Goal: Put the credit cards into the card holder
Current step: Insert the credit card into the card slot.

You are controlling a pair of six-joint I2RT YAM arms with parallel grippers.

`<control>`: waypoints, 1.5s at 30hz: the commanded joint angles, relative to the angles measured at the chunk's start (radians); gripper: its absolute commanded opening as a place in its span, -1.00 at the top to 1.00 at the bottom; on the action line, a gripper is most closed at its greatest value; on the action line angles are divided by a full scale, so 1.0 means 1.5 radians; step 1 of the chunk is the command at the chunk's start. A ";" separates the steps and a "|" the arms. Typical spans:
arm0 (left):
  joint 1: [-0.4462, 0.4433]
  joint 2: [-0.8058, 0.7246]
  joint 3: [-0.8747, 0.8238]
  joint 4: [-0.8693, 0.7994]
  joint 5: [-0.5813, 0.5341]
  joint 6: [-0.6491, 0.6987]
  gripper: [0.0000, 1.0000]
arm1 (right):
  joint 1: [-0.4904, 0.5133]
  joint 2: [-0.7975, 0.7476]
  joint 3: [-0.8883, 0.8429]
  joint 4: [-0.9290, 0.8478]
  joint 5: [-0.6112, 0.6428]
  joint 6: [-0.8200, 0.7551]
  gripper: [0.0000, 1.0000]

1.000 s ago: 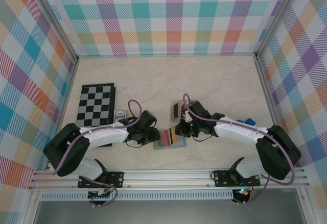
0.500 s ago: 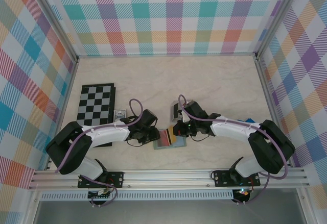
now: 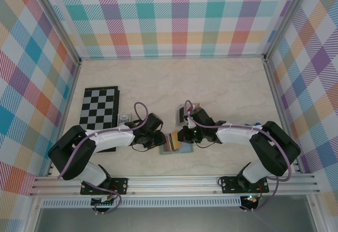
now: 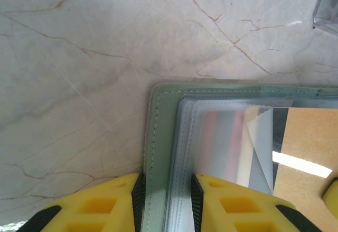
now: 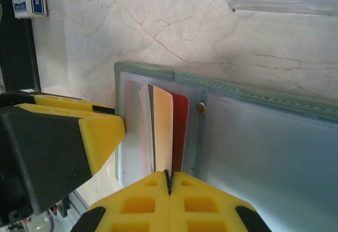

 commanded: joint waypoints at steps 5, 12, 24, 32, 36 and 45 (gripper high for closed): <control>0.008 -0.009 -0.011 0.001 -0.018 -0.012 0.35 | 0.019 0.025 -0.011 0.032 0.009 0.055 0.90; 0.008 -0.017 -0.030 0.035 -0.017 -0.038 0.36 | 0.049 0.071 0.029 0.024 0.009 0.071 0.87; 0.009 -0.070 -0.033 -0.014 -0.060 -0.029 0.30 | 0.050 0.003 0.057 -0.146 0.106 0.042 0.50; 0.010 -0.044 -0.036 0.003 -0.042 -0.022 0.34 | 0.051 0.047 0.072 -0.103 0.050 0.035 0.62; 0.009 -0.029 -0.036 0.025 -0.027 -0.024 0.35 | 0.052 0.068 0.083 -0.085 0.019 0.031 0.70; 0.010 -0.015 -0.042 0.052 -0.012 -0.035 0.41 | 0.066 0.090 0.105 -0.060 -0.017 0.021 0.81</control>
